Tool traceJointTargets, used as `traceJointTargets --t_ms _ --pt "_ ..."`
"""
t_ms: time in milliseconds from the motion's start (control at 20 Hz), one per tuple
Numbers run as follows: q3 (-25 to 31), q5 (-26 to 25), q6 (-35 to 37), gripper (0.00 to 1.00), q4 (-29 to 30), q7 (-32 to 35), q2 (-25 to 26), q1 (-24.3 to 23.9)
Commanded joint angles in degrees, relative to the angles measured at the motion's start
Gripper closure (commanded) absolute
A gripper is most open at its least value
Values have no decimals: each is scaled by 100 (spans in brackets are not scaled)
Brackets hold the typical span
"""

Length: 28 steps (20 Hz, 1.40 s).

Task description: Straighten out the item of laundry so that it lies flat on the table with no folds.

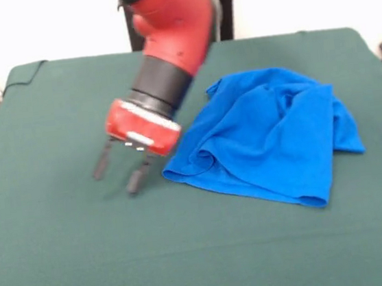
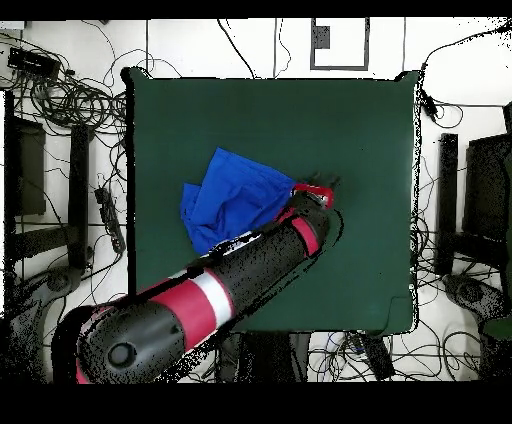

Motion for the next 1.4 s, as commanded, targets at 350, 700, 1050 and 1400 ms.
traceJointTargets --t_ms 350,700,1050,1400 --pt "1831 -1399 544 0 141 285 -1381 -202" --pt "3673 -2217 1234 0 768 373 -2592 -989" --pt "4802 -2051 2151 0 1282 28 -3074 -1553" --pt "5329 -1711 2588 0 1643 124 -3101 -1843"
